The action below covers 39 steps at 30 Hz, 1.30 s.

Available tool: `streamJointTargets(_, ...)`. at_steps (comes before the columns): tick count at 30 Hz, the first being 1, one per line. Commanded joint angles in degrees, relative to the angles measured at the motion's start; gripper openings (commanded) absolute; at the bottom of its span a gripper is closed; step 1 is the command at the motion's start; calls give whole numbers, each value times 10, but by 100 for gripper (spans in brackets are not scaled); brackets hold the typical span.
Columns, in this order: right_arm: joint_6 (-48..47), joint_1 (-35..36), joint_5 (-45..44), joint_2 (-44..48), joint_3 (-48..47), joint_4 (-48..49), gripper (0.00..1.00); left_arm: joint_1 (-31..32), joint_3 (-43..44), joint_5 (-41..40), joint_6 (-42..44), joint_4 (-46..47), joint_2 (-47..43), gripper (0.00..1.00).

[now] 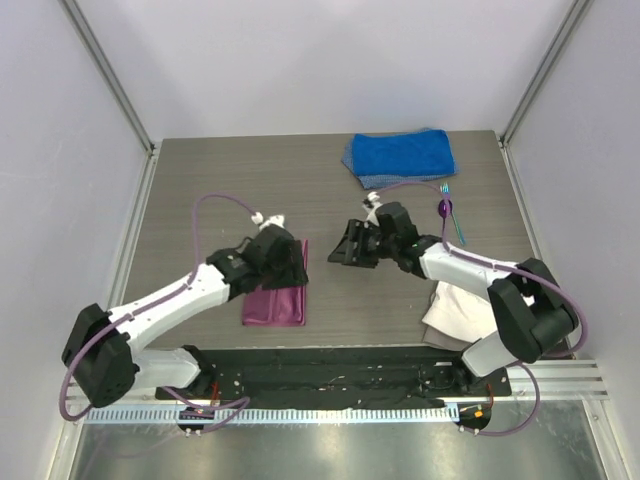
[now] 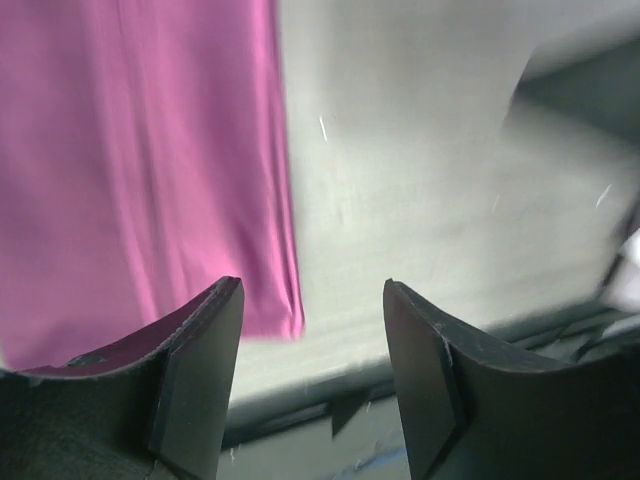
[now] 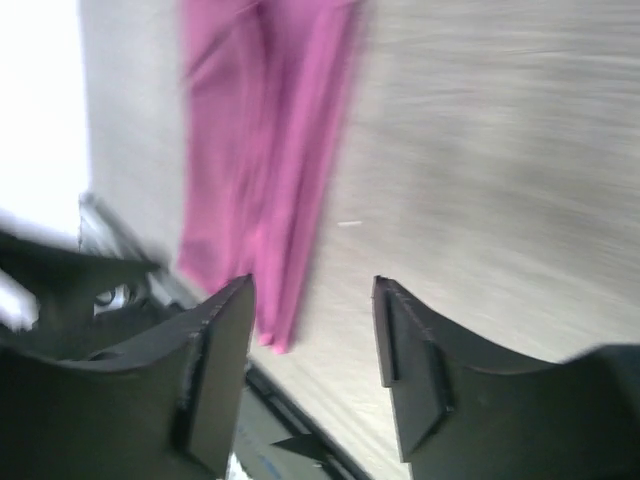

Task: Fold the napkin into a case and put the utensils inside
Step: Pick up the 2/3-rectangle-folded napkin from the center of the board.

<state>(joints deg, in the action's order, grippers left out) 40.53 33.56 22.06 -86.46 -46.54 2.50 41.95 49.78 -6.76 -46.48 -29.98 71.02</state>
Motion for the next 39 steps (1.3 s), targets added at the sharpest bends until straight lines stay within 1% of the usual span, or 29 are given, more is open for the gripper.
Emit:
streamJointTargets(1,-43,-58,-5,37,26,-60,62,125,7,-119,-96,-79,37,63)
streamJointTargets(2,-48,-67,-4,42,29,-65,62,145,21,-148,-106,-102,51,63)
streamJointTargets(4,-61,-89,1,55,32,-79,63,188,40,-169,-130,-123,103,61)
streamJointTargets(5,-63,-100,3,63,36,-85,63,200,57,-180,-134,-140,118,61)
streamJointTargets(6,-67,-105,7,67,38,-87,64,210,64,-187,-138,-146,147,61)
streamJointTargets(7,-68,-107,8,71,42,-87,64,225,68,-191,-143,-147,158,61)
streamJointTargets(13,-69,-110,20,88,65,-79,65,242,80,-184,-155,-123,220,59)
streamJointTargets(19,-71,-111,28,74,73,-66,65,242,80,-187,-163,-116,241,55)
streamJointTargets(26,-65,-109,47,43,74,-38,65,243,94,-207,-165,-139,257,50)
streamJointTargets(31,-63,-110,54,35,71,-30,65,243,102,-203,-168,-153,267,43)
streamJointTargets(39,-63,-110,55,25,68,-28,65,259,140,-207,-163,-190,218,43)
